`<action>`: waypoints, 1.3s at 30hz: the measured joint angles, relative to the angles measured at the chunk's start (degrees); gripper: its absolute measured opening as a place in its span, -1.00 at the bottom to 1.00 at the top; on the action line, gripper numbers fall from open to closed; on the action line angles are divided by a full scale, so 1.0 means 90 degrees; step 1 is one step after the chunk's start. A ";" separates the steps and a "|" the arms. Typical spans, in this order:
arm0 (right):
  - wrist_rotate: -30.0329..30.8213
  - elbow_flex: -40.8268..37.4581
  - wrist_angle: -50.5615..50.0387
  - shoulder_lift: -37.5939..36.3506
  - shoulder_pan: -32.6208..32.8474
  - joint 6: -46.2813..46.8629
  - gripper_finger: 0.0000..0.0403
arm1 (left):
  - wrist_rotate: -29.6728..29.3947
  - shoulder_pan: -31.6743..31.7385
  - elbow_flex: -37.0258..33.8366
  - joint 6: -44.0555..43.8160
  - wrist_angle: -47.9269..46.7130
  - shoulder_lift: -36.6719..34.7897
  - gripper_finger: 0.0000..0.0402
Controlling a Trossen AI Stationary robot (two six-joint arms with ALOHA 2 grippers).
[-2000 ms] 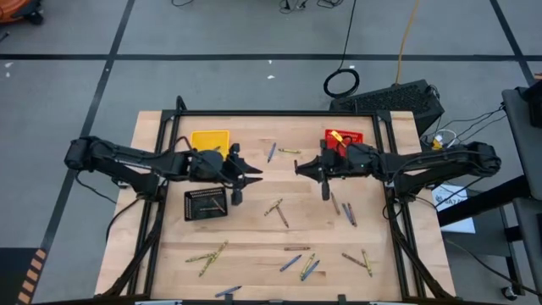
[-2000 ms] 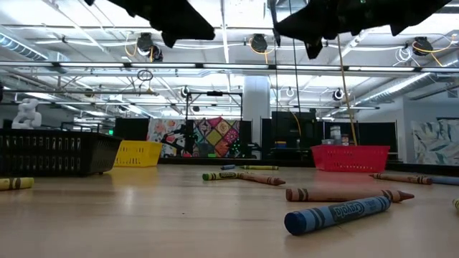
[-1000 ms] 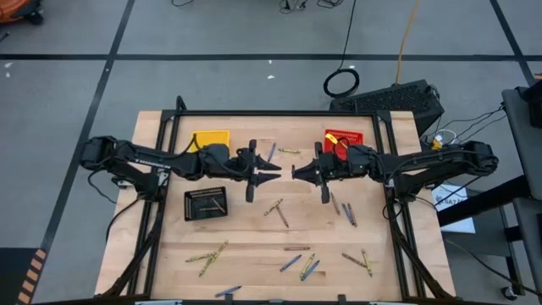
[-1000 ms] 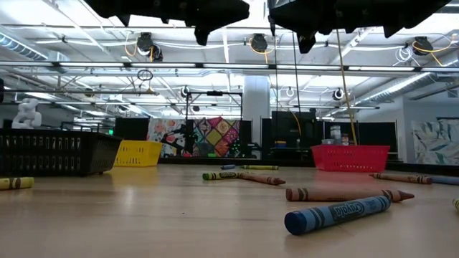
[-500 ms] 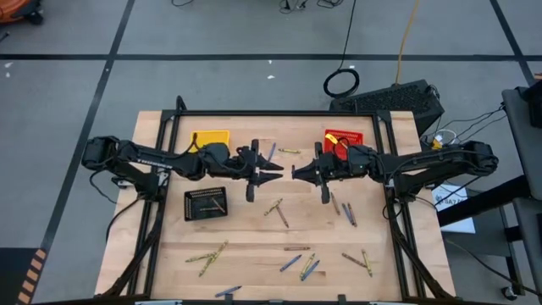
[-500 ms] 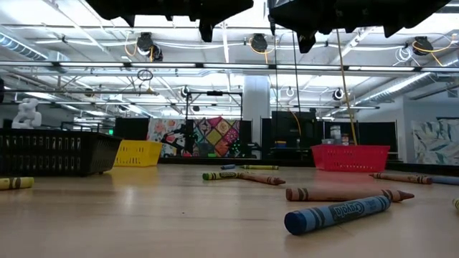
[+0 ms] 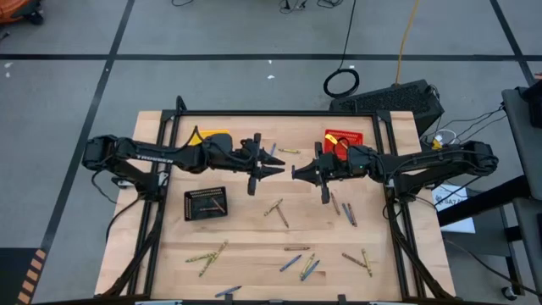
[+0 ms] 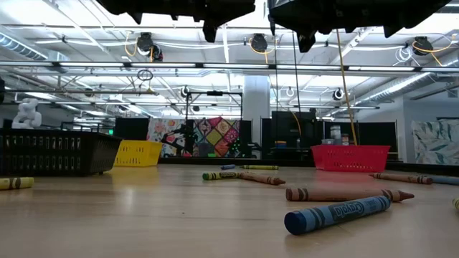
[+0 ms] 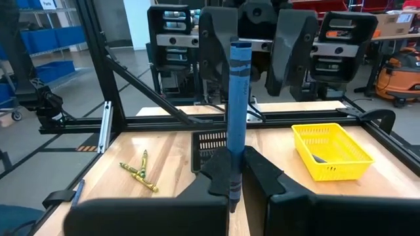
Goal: Sort crayons
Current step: Put the blue crayon into the yellow bin
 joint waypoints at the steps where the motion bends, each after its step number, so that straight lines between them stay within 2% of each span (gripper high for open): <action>1: 0.0000 0.0000 0.0000 0.0000 0.0000 -0.0006 -1.00 | 0.0003 0.0000 0.0031 -0.0006 0.0072 0.0083 -0.54; 3: 0.0000 0.0000 -0.0002 0.0000 0.0000 -0.0008 -1.00 | 0.0077 0.0005 0.0100 -0.0096 -0.0012 0.0224 -0.54; 7: -0.0002 0.0000 -0.0001 0.0000 0.0000 -0.0007 -1.00 | 0.0647 0.0075 0.0336 -0.0160 0.0025 0.0535 -0.54; 31: -0.0005 0.0000 -0.0103 -0.0002 -0.0002 -0.0028 -1.00 | 0.0897 0.0197 0.0672 0.0035 0.0222 0.0922 -0.54; 35: -0.0002 0.0000 -0.0090 -0.0002 -0.0005 -0.0028 -1.00 | 0.0895 0.0194 0.0664 0.0068 0.0409 0.0987 -0.61; 39: 0.0002 -0.0005 -0.0121 -0.0002 -0.0007 -0.0027 -1.00 | 0.0912 0.0195 0.0674 0.0060 0.0480 0.1025 -0.79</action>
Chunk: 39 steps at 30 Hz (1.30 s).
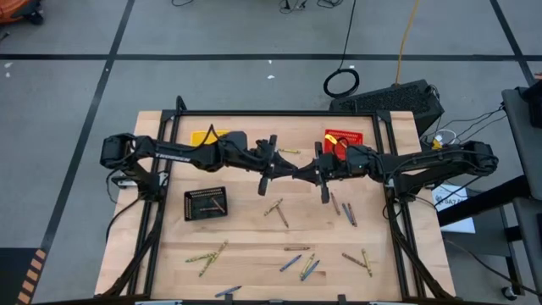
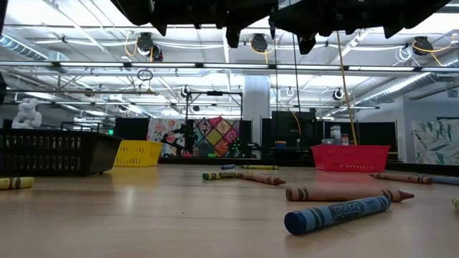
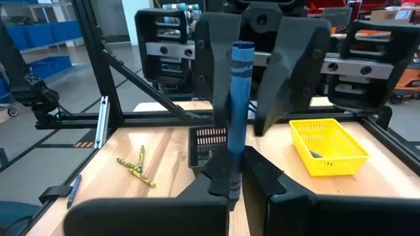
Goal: Sort crayons
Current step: Put the blue crayon into the yellow bin
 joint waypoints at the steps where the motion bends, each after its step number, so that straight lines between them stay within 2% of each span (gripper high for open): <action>1: -0.0004 -0.0002 0.0000 0.0002 0.0000 0.0001 -1.00 | 0.0011 -0.0003 -0.0002 0.0006 -0.0014 0.0004 -0.84; 4: -0.0007 -0.0002 -0.0002 0.0002 0.0000 0.0005 -1.00 | 0.0056 0.0002 -0.0002 0.0002 -0.0009 0.0032 -0.95; 14: -0.0007 -0.0002 -0.0061 0.0002 0.0000 0.0151 -0.98 | 0.0116 0.0002 -0.0002 0.0008 -0.0114 0.0036 -0.95; 26: 0.0355 0.0000 -0.0124 0.0002 0.0002 0.0163 -0.65 | 0.0138 0.0091 -0.0012 0.0309 -0.0631 -0.0058 -0.95; 33: 0.0367 0.0005 -0.0221 0.0000 0.0000 0.0164 -0.48 | 0.0153 0.0365 -0.0027 0.0535 -0.2319 -0.0514 -0.96; 39: 0.0358 0.0005 -0.0480 0.0000 0.0000 0.0166 -0.46 | 0.0034 0.0644 -0.0017 0.0853 -0.3960 -0.0997 -0.96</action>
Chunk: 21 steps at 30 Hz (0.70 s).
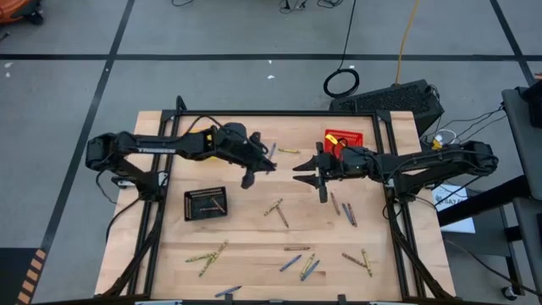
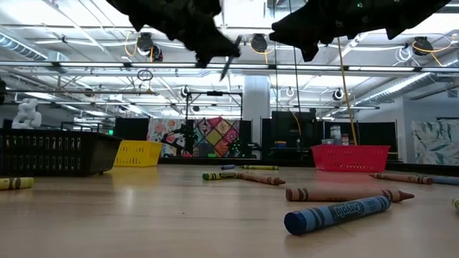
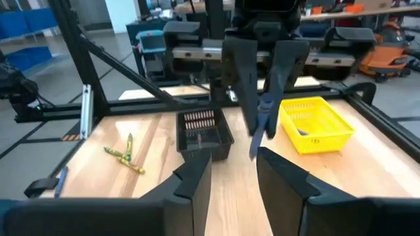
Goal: Sort crayons
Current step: Put the blue crayon into the yellow bin
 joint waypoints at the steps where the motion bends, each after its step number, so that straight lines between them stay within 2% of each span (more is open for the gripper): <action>1: 0.0000 0.0000 -0.0031 0.0000 0.0000 0.0000 -0.46 | -0.0031 0.0061 -0.0002 0.0008 -0.0300 -0.0093 -0.96; 10: -0.0002 0.0000 -0.0093 0.0000 0.0000 0.0165 -0.45 | -0.0301 0.0579 0.0000 0.0332 -0.2424 -0.0566 -0.96; 21: 0.0000 0.0000 -0.0302 0.0000 0.0000 0.0168 -0.45 | -0.1017 0.1305 0.0000 0.0958 -0.4053 -0.0573 -0.96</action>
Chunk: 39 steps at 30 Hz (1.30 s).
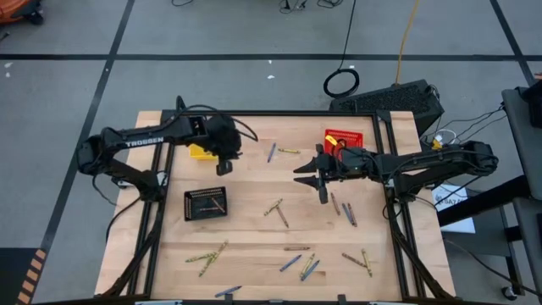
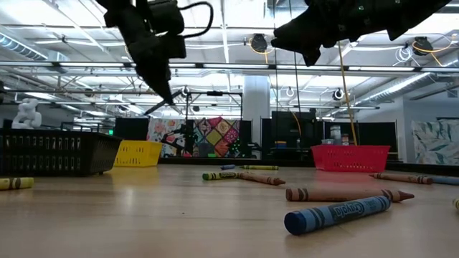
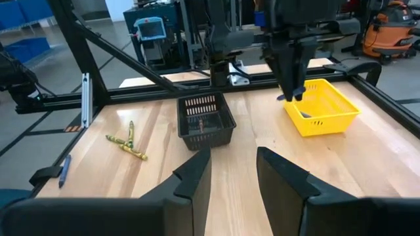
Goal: Sort crayons
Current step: Put the blue crayon into the yellow bin
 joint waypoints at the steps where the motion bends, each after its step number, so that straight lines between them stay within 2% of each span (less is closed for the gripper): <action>1: -0.0002 0.0000 0.0000 0.0000 0.0000 0.0000 -0.45 | -0.0023 0.0091 0.0000 0.0045 -0.0104 -0.0002 -0.96; 8: 0.0000 0.0000 -0.0002 0.0000 0.0000 0.0000 -0.45 | -0.0754 0.0708 0.0000 0.0455 -0.0598 -0.0002 -0.96; 16: 0.0000 0.0000 -0.0014 0.0000 0.0000 0.0000 -0.46 | -0.0819 0.1450 -0.0145 0.0902 -0.1128 -0.0001 -0.96; 22: -0.0002 0.0000 -0.0013 0.0000 0.0001 0.0000 -0.46 | -0.0904 0.1926 -0.0438 0.1035 -0.1058 0.0090 -0.96; 33: -0.0002 0.0000 -0.0014 0.0000 0.0000 0.0001 -0.46 | -0.0907 0.2106 -0.0733 0.1152 -0.0633 0.0523 -0.94; 39: -0.0001 0.0000 -0.0014 0.0000 0.0001 0.0001 -0.46 | -0.1086 0.2114 -0.0733 0.1154 -0.0459 0.0552 -0.75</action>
